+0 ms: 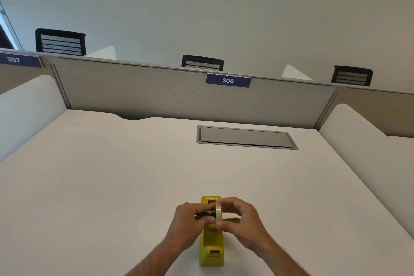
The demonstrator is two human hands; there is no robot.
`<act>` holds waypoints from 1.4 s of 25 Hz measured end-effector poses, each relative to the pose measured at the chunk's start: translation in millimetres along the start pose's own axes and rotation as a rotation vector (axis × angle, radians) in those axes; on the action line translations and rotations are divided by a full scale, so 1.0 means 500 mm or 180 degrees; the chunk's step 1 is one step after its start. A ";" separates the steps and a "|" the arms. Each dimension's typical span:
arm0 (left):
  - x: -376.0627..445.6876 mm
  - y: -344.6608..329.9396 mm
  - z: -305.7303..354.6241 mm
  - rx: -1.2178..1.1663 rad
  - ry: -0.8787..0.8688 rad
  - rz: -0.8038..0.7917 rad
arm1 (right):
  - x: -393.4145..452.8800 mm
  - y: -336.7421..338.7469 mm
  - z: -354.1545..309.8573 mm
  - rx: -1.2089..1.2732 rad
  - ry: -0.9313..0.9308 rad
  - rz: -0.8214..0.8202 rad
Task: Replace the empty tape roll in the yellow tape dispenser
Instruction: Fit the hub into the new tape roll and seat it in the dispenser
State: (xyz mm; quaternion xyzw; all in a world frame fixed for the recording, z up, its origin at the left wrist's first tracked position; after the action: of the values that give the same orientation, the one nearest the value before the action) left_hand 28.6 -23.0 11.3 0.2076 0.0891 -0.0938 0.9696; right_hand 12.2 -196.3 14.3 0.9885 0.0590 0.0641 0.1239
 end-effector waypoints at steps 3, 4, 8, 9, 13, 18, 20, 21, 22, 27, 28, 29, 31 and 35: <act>0.007 0.008 -0.012 0.0252 -0.0037 0.0066 | 0.007 -0.001 0.003 -0.0610 0.0067 -0.0030; 0.008 0.010 -0.017 0.0410 -0.0075 0.0093 | 0.009 -0.003 0.006 -0.0722 0.0076 -0.0045; 0.010 0.018 -0.034 0.0825 -0.0086 0.0292 | 0.017 -0.007 0.016 -0.1050 0.0128 -0.0107; 0.009 0.017 -0.036 0.0917 -0.0081 0.0319 | 0.018 -0.008 0.017 -0.1158 0.0159 -0.0147; 0.009 0.010 -0.039 0.1255 -0.0111 0.0284 | 0.026 -0.013 0.023 -0.1461 0.0228 -0.0289; 0.009 0.002 -0.038 0.1592 -0.0250 0.0218 | 0.035 -0.014 0.026 -0.1669 0.0269 -0.0342; 0.009 0.000 -0.041 0.1642 -0.0283 0.0230 | 0.038 -0.015 0.027 -0.1712 0.0277 -0.0359; 0.009 0.000 -0.042 0.1676 -0.0316 0.0233 | 0.039 -0.015 0.028 -0.1741 0.0279 -0.0372; 0.009 -0.001 -0.042 0.1714 -0.0356 0.0235 | 0.040 -0.016 0.029 -0.1767 0.0285 -0.0382; 0.003 -0.004 -0.032 0.2239 -0.0705 0.0330 | 0.042 -0.018 0.033 -0.1846 0.0325 -0.0391; 0.000 -0.005 -0.031 0.2356 -0.0790 0.0360 | 0.042 -0.018 0.032 -0.1864 0.0342 -0.0393; -0.002 -0.007 -0.030 0.2471 -0.0879 0.0384 | 0.042 -0.018 0.029 -0.1878 0.0364 -0.0389; -0.006 -0.013 -0.031 0.2677 -0.1070 0.0414 | 0.043 -0.020 0.025 -0.1893 0.0422 -0.0379; -0.003 -0.015 -0.030 0.2694 -0.1117 0.0478 | 0.042 -0.022 0.019 -0.1902 0.0545 -0.0414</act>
State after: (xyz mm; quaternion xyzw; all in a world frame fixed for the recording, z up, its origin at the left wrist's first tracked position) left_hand 23.7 -23.4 -4.6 0.5720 -0.1377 -0.0851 0.8041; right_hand 32.9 -185.1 4.8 0.8934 0.1109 0.1535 0.4073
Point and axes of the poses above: each hand's wrist, its own x-axis towards the middle knuckle, its own y-axis out of the back of the hand, z = x × y, the point moved 4 cm from there along x, towards the middle knuckle, and after that the axes turned 13 degrees about y, right-handed, at the moved point
